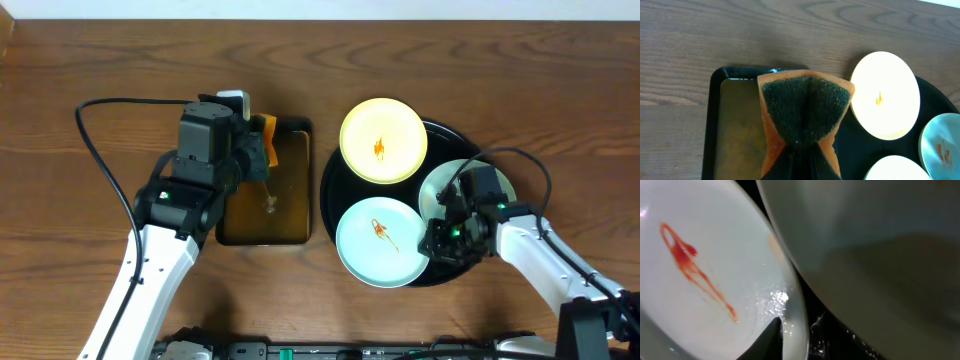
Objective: Clean dirty plates on tray and stack at the side
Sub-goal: 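Lift the sponge with left gripper while right gripper tilts the green plate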
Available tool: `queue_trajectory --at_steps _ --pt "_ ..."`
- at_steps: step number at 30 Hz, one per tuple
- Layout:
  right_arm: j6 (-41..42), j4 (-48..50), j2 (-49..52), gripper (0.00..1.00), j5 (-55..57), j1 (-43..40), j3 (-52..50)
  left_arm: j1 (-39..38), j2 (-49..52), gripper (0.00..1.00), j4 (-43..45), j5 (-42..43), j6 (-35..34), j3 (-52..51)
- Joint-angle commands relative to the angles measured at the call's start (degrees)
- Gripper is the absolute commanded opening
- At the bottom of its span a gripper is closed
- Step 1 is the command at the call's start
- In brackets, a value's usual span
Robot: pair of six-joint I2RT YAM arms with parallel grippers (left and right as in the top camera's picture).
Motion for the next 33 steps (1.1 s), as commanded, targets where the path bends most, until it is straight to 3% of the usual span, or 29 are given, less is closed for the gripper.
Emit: queue_trajectory --at_steps 1,9,33 --pt "1.3 2.4 0.3 0.15 -2.4 0.7 -2.2 0.0 -1.4 0.08 0.3 0.1 -0.5 0.5" --pt "1.7 5.4 0.3 0.01 -2.3 0.7 -2.5 0.0 -1.4 0.07 -0.5 0.1 -0.5 0.4" --pt "1.7 5.5 0.3 0.01 -2.3 0.7 -2.5 0.0 -0.7 0.08 -1.2 0.1 -0.5 0.4"
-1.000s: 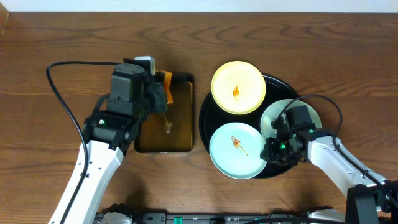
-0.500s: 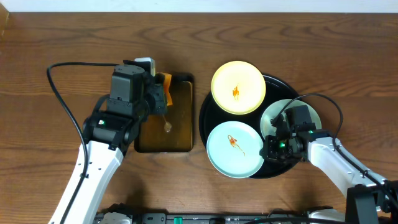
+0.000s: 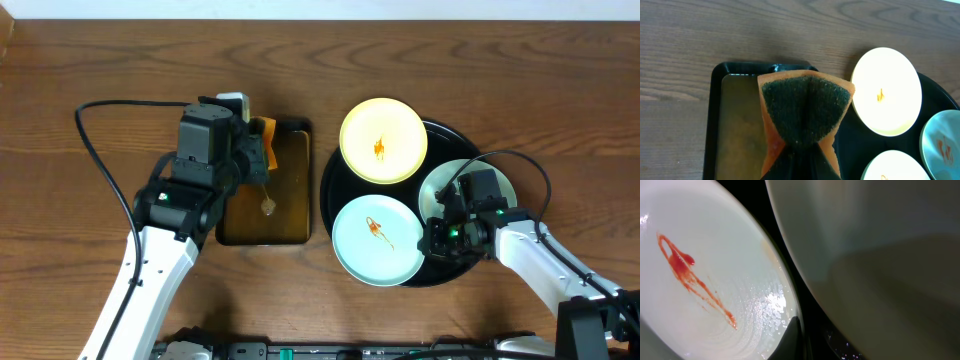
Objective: Clean dirty plates on tray and stack at the side
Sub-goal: 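Lift the sponge with left gripper while right gripper tilts the green plate, then scrub the tilted green plate with the sponge in the left gripper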
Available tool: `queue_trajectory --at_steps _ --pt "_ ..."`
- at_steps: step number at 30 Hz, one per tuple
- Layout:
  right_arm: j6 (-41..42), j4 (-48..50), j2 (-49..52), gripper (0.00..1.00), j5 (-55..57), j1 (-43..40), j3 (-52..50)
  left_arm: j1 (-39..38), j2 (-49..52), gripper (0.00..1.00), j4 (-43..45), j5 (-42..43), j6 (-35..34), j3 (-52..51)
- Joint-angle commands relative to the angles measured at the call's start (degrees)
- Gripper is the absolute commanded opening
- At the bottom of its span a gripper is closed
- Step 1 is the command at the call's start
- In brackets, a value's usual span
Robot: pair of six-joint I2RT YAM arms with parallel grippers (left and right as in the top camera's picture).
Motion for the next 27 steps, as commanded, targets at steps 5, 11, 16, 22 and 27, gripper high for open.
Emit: queue_trajectory --at_steps 5,11,16,22,27 --pt "0.2 -0.1 0.3 0.01 -0.3 0.7 -0.4 0.0 4.0 0.07 -1.6 0.1 -0.5 0.4" --pt "0.2 -0.2 0.3 0.01 -0.5 0.7 -0.4 0.0 12.6 0.07 -4.5 0.8 -0.7 0.4" --pt "0.2 -0.2 0.3 0.01 -0.7 0.7 -0.4 0.0 19.3 0.07 -5.1 5.8 -0.7 0.4" --pt "0.2 -0.2 0.3 0.01 -0.7 0.7 -0.4 0.0 22.2 0.07 -6.3 6.6 -0.7 0.4" --pt "0.2 -0.1 0.3 0.01 -0.7 0.7 -0.4 0.0 22.1 0.07 -6.4 6.6 -0.7 0.4"
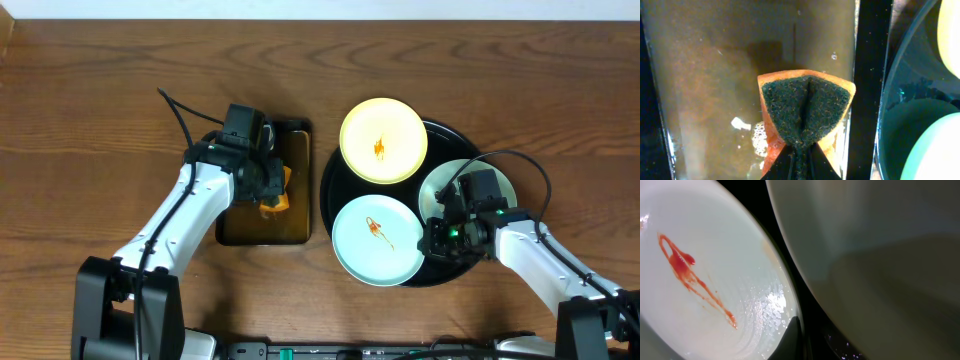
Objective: Clean dirty plates on tray and stack at the side
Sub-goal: 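Scrub the tilted green plate with the sponge in the left gripper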
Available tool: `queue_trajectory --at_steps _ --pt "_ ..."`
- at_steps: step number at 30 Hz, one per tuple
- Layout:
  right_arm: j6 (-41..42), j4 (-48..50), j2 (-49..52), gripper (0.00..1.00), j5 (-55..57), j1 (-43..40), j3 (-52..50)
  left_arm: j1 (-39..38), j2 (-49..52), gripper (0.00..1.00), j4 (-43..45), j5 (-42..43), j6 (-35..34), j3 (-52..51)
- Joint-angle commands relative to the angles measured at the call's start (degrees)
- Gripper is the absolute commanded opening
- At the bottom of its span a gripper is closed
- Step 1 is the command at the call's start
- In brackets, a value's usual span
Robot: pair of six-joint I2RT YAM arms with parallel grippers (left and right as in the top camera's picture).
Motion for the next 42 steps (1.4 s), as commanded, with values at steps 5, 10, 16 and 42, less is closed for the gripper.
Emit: queue_trajectory --at_steps 5,10,16,42 --pt "0.2 -0.1 0.3 0.01 -0.5 0.7 -0.4 0.0 -0.3 0.07 -0.2 0.7 -0.6 0.4" --pt "0.2 -0.1 0.3 0.01 -0.5 0.7 -0.4 0.0 -0.3 0.08 -0.1 1.3 -0.5 0.4" --pt "0.2 -0.1 0.3 0.01 -0.5 0.7 -0.4 -2.9 -0.3 0.07 1.5 11.4 0.8 2.8" --pt "0.2 -0.2 0.3 0.01 -0.5 0.7 -0.4 -35.0 11.5 0.08 17.4 8.3 -24.7 3.4"
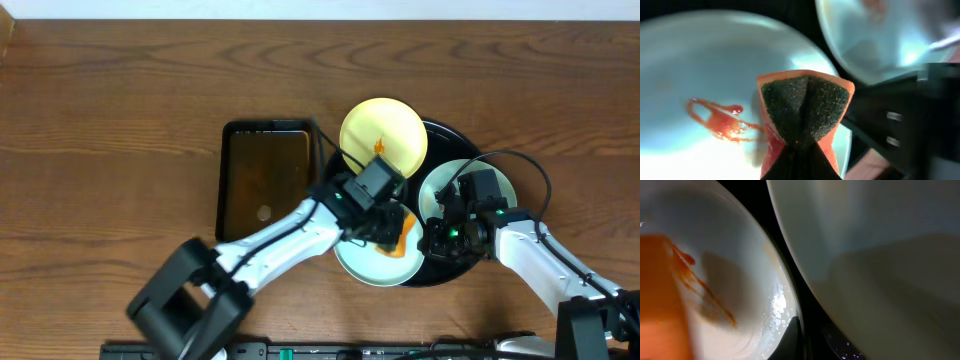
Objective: Clean dirty plates on tray and stack at the side
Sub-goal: 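Scrub the tilted green plate with the sponge in the left gripper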
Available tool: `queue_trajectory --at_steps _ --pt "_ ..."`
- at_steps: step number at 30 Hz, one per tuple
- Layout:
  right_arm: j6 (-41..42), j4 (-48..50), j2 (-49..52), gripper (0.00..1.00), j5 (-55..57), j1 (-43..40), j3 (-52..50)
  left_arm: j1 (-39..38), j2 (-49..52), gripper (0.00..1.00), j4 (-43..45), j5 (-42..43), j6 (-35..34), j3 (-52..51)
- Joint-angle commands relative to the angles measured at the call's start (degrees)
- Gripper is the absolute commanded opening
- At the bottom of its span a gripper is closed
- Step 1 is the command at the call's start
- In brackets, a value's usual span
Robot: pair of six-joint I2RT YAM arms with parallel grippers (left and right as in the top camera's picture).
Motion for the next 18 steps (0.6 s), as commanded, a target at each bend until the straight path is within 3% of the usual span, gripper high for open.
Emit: queue_trajectory --at_steps 1,8,14,18 --pt "0.2 -0.1 0.3 0.01 -0.5 0.7 -0.4 -0.6 3.1 0.07 0.5 -0.1 -4.3 1.2" --pt "0.2 -0.1 0.3 0.01 -0.5 0.7 -0.4 -0.6 4.9 0.07 1.3 0.6 -3.7 1.2" --pt "0.2 -0.2 0.3 0.01 -0.4 0.7 -0.4 0.1 4.9 0.07 -2.3 -13.8 -3.8 1.2" --pt "0.2 -0.5 0.3 0.01 -0.4 0.7 -0.4 2.8 4.9 0.07 -2.8 -16.3 -3.8 1.2"
